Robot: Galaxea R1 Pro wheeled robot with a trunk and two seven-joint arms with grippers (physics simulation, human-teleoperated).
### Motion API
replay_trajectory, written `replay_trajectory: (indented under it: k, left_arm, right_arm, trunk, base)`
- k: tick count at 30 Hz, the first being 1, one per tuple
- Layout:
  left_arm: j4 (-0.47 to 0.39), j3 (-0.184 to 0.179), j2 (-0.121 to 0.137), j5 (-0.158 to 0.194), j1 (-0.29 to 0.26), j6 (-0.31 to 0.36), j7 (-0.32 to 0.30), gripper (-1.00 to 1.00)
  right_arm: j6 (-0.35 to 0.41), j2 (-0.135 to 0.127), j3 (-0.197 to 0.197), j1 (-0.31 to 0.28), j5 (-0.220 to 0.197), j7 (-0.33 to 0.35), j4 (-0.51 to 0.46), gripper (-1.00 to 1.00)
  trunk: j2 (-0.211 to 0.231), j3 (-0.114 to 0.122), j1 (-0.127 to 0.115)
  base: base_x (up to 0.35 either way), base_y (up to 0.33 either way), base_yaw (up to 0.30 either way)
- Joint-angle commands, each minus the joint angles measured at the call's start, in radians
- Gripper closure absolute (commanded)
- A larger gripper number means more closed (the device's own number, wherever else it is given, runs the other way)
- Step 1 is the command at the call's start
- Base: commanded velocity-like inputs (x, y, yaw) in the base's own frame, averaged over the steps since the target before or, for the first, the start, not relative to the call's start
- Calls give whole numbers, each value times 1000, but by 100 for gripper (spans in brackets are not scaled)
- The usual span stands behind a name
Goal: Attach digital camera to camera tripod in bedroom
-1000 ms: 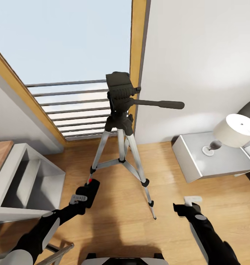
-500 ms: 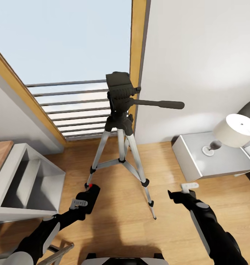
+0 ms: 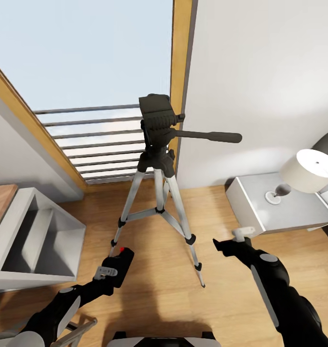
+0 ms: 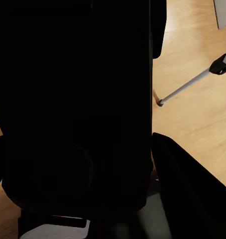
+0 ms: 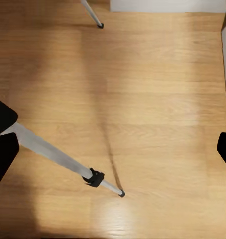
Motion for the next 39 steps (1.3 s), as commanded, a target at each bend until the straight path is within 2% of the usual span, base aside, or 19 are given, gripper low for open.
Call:
replay_trajectory:
  k: [1,8,17,33,39]
  left_arm:
    - [-2,-4,1,10,0,9,-1,100]
    - [-1,-4,1,10,0,9,-1,100]
    - [-1,-4,1,10,0,8,-1,100]
    - [-1,-4,1,10,0,9,0,100]
    - [-1,-4,1,10,0,8,1,100]
  right_arm:
    - [10,0,7,0,5,5,-5,-100]
    - [46,1,45,-7,9,7,-20,-100]
    - [146,2,53,-47,10,7,-44,-100]
    - [369,11,55,-212,2,13,-52,-100]
    - [380,9,55,-258,-2,25,-53,-100]
  trunk:
    - [-2,-1,1]
    - [-2,-1,1]
    - [-2,-1,1]
    - [-2,-1,1]
    - [-2,-1,1]
  base:
    - [0,0,0]
    - [0,0,0]
    - [0,0,0]
    - [0,0,0]
    - [0,0,0]
